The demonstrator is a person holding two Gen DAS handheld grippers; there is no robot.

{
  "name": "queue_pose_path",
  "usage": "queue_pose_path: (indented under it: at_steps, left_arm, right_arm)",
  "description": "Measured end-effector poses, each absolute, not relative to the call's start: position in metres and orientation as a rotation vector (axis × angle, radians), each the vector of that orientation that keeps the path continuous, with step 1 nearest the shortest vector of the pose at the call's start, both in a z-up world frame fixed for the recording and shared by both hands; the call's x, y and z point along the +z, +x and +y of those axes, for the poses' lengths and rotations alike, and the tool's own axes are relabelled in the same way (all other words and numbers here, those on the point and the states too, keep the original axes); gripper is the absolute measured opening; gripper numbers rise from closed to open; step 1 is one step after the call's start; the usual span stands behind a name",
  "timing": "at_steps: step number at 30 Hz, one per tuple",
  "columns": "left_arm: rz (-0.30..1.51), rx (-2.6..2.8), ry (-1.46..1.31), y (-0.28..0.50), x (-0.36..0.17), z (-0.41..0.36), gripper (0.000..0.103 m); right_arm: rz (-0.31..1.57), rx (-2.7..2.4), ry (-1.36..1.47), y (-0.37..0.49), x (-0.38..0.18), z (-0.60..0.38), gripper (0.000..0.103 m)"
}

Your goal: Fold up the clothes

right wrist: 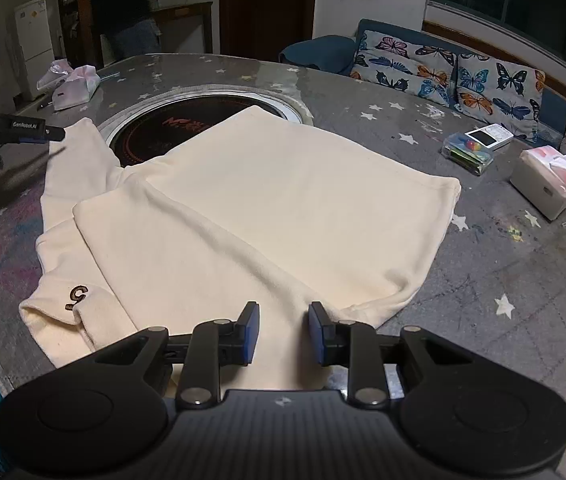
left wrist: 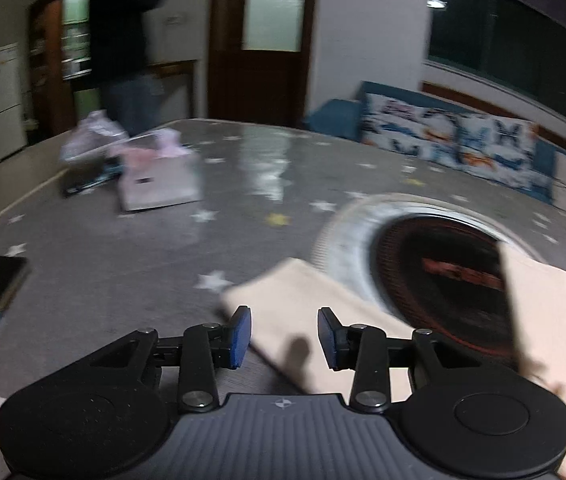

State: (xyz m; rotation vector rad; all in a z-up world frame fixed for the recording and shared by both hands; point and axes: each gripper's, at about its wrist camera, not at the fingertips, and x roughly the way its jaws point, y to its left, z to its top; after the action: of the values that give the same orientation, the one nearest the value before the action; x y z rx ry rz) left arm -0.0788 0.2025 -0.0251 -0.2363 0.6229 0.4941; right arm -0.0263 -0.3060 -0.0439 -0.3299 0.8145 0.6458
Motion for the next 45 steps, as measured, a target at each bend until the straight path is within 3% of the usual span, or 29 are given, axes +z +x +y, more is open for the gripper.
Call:
queue_pose_path:
  at_steps: [7,9,10,13,29,37,45]
  left_arm:
    - [0.632,0.542,-0.307,-0.075,-0.036,0.232,0.038]
    - [0.623,0.53,-0.319,-0.075,-0.036,0.235,0.028]
    - [0.617,0.522,-0.329,-0.076,-0.036,0.236,0.012]
    - [0.59,0.484,-0.354,-0.078,-0.031,0.235,0.005]
    - [0.423,-0.196,-0.324,-0.096,0.056,0.077,0.005]
    - [0.468,-0.469,-0.283,-0.087,0.036,-0.003,0.005]
    - [0.645,-0.546,-0.202,-0.075,-0.017,-0.062,0.007]
  right_arm:
    - [0.815,0.643,-0.334,-0.028,-0.043,-0.305,0.029]
    - [0.815,0.64,-0.334,-0.028,-0.043,-0.305,0.029]
    - [0.815,0.639,-0.334,-0.028,-0.043,-0.305,0.029]
    - [0.812,0.636,-0.331,-0.029,-0.042,-0.305,0.029]
    - [0.767,0.568,-0.228,-0.04,-0.029,-0.338,0.029]
    - [0.77,0.506,-0.174,-0.048,-0.031,-0.365,0.029]
    - [0.759,0.462,-0.135,-0.051,-0.029,-0.377,0.029]
